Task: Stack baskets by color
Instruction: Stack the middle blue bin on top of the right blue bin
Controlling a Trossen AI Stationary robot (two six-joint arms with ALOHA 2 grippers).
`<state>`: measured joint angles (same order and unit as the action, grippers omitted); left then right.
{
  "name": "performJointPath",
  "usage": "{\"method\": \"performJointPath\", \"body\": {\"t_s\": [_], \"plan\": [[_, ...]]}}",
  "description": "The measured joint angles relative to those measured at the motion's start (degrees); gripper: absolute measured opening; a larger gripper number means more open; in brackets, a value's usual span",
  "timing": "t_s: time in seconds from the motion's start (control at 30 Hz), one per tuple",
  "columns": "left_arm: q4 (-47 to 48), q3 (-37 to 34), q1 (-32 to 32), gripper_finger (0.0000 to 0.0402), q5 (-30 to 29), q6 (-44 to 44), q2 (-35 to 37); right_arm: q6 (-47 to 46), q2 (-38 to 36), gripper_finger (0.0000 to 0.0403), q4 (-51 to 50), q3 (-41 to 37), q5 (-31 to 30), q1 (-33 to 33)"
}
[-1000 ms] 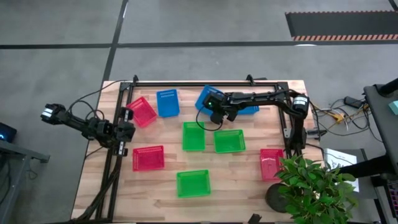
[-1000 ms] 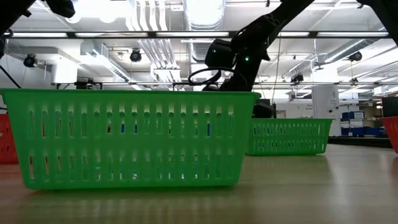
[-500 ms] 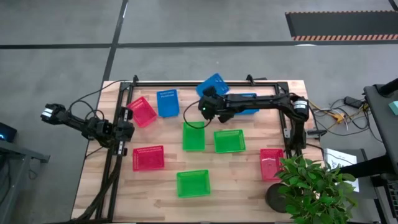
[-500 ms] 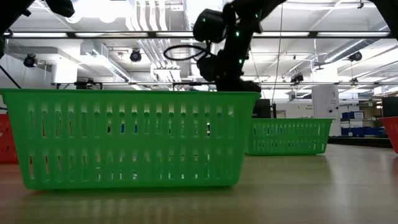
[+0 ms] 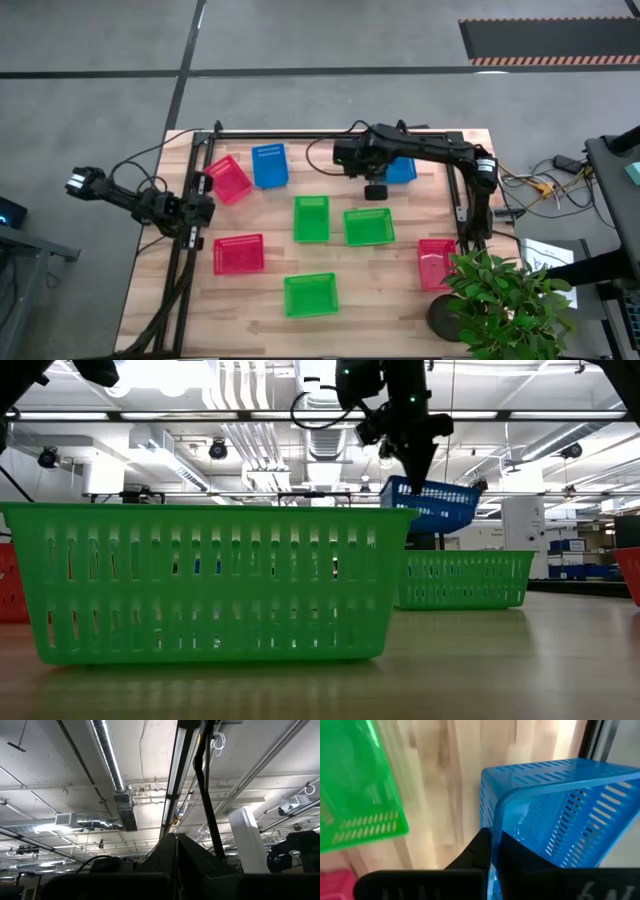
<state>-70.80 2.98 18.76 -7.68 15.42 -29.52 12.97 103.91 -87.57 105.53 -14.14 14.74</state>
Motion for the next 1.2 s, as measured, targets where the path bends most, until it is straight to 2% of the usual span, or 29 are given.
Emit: {"method": "performJointPath", "body": {"t_s": [0.23, 0.63, 1.2], "plan": [[0.1, 0.0, 0.0, 0.0, 0.0, 0.0, 0.0, -1.5, -0.4, 0.0009, -1.2, -3.9, -0.3, 0.1], [0.1, 0.0, 0.0, 0.0, 0.3, -0.1, 0.0, 1.8, -0.4, 0.0009, 5.5, -11.1, -1.0, 5.3], [0.1, -0.1, 0.0, 0.0, 0.5, -0.1, 0.0, 5.9, -0.3, 0.0009, 9.9, -14.0, -1.5, 7.5]]}}
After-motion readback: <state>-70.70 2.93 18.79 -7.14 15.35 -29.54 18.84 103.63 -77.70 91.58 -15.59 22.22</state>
